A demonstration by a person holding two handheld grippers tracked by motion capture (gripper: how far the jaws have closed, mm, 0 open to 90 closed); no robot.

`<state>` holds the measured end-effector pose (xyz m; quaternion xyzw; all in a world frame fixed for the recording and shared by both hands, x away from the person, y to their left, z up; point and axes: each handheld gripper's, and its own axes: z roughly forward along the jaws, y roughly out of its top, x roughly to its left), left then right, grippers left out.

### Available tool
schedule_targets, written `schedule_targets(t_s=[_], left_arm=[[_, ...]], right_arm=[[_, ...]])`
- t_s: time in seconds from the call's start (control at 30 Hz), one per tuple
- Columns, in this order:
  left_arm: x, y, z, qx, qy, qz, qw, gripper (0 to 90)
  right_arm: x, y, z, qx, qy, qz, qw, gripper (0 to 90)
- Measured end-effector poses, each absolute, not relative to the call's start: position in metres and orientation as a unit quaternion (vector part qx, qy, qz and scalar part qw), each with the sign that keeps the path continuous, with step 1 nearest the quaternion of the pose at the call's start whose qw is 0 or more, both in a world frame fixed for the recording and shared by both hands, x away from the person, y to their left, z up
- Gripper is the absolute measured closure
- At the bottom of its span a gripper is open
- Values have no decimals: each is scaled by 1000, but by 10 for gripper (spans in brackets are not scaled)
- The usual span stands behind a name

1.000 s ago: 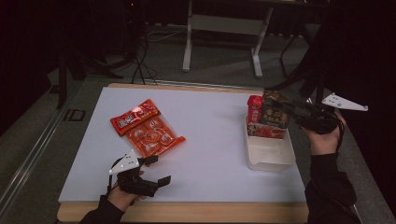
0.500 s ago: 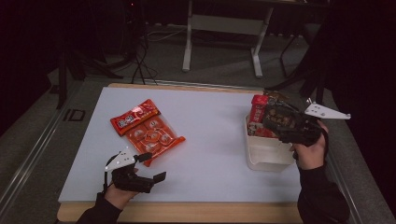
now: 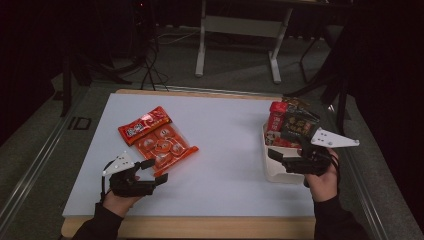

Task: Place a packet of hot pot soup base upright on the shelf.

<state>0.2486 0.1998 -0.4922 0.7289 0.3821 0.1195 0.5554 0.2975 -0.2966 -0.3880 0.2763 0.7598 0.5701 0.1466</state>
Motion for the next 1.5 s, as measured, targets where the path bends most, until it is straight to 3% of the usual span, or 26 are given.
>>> schedule_targets(t_s=[0.2,0.43,0.73,1.5], left_arm=[[256,218,-487,719,408,154,540,411],[267,240,-489,691,481,180,509,572],[293,255,-501,693,525,212,446,881],[366,251,-538,715,572,210,342,898]], right_arm=[[287,-290,-397,269,770,562,137,178],[276,-286,-406,264,773,564,117,178],[270,-282,-411,259,776,565,108,178],[270,-278,-416,251,781,563,100,178]])
